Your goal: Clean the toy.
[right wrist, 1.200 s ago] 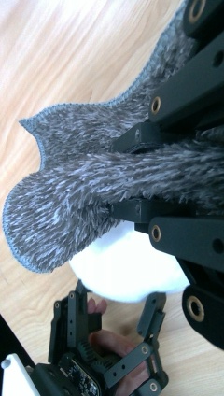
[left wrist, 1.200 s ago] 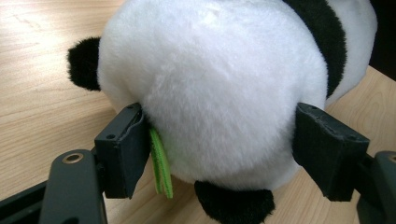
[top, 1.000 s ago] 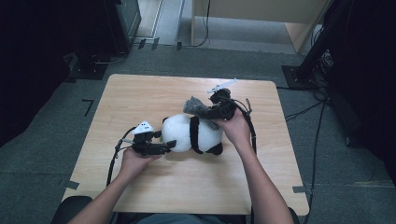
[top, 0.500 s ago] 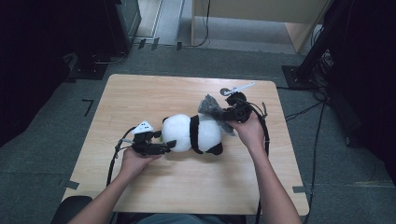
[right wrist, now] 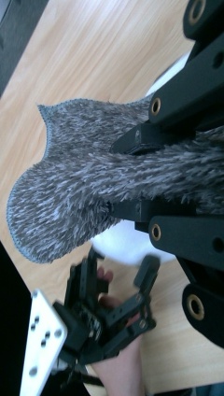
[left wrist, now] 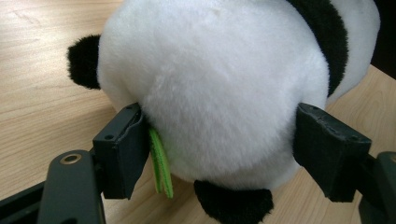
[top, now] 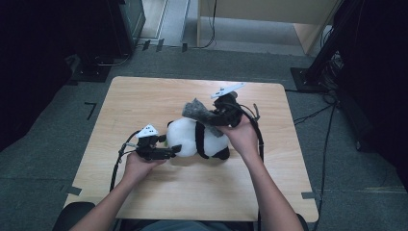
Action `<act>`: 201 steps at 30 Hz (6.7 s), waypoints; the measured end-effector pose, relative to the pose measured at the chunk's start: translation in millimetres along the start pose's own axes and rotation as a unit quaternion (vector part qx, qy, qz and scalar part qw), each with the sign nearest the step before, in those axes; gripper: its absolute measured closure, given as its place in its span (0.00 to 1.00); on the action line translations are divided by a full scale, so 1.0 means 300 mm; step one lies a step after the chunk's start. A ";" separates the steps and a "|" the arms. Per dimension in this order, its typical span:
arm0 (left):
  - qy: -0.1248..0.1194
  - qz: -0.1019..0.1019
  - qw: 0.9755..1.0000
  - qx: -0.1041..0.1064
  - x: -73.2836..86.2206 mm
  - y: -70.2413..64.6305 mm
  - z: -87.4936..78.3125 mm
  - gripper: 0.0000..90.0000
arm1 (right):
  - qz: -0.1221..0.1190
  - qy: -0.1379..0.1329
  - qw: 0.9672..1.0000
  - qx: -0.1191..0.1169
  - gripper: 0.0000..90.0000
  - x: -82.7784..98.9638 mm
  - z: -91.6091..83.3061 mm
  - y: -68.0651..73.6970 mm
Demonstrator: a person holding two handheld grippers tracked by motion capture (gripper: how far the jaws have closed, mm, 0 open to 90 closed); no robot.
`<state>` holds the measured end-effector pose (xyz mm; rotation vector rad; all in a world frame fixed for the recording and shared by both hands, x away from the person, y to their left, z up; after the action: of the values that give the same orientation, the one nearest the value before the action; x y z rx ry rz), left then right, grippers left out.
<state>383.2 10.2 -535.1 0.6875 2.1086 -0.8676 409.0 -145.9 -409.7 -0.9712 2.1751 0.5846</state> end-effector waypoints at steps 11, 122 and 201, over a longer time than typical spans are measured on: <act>0.000 0.004 1.000 -0.002 -0.003 -0.001 -0.001 0.27 | -0.041 0.037 0.997 -0.049 0.82 -0.029 0.181 0.168; 0.002 0.007 1.000 0.000 -0.012 -0.008 0.011 0.27 | 0.011 0.040 0.999 0.004 0.82 0.140 0.050 0.039; 0.006 0.008 1.000 0.004 -0.011 -0.002 0.014 0.28 | 0.071 -0.065 0.995 -0.011 0.74 0.262 -0.061 -0.139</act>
<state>386.6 6.0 -534.3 0.7154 2.1072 -0.8661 395.2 -220.2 -460.0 -0.7721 2.1361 0.7190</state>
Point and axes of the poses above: each handheld gripper's, and its own axes: z roughly forward along the jaws, x roughly out of its underside, y roughly to its left, the point moved 9 cm from there along z, roughly forward along the jaws, and after that the axes turned 4 degrees about -z, right-handed, at the moved point
